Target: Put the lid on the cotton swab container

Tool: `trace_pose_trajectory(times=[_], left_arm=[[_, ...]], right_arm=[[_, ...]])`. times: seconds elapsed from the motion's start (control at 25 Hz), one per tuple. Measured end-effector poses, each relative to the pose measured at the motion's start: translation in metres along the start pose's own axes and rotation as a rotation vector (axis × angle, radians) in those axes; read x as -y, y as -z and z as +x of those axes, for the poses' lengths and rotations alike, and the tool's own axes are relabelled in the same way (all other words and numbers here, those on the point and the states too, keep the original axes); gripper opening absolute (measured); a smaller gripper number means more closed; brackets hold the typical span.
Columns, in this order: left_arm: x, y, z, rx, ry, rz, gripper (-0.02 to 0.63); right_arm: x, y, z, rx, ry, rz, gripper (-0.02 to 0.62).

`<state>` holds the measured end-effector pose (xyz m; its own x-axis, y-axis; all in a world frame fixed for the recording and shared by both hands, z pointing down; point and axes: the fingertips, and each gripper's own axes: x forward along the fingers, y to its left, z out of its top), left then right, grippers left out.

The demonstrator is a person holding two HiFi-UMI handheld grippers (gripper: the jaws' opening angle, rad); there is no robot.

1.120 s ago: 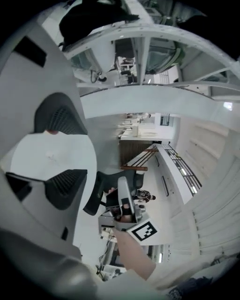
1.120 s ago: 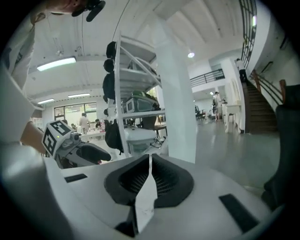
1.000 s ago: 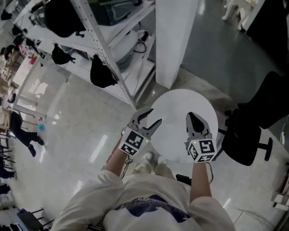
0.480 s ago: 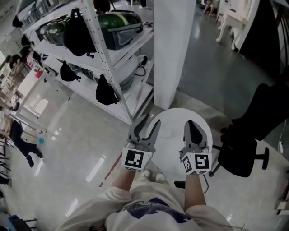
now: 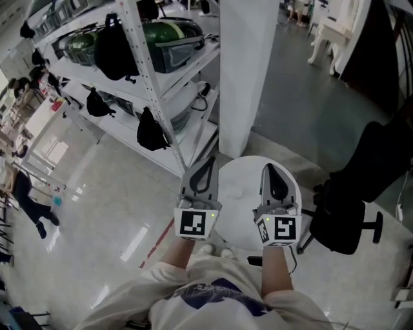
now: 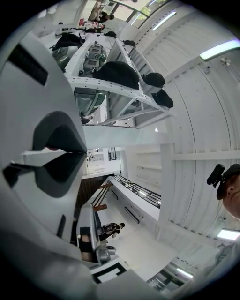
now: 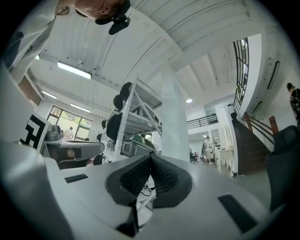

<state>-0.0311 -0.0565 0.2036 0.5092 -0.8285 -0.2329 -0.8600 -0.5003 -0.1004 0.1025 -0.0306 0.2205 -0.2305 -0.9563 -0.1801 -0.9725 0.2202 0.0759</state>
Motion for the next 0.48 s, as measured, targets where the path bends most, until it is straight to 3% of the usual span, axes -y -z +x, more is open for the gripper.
trace_pose_trajectory(times=[0.48], left_arm=[[0.0032, 0.0041, -0.0016, 0.006, 0.005, 0.045, -0.002]], right_arm=[[-0.0093, 0.0019, 0.0014, -0.018, -0.006, -0.053, 0.009]])
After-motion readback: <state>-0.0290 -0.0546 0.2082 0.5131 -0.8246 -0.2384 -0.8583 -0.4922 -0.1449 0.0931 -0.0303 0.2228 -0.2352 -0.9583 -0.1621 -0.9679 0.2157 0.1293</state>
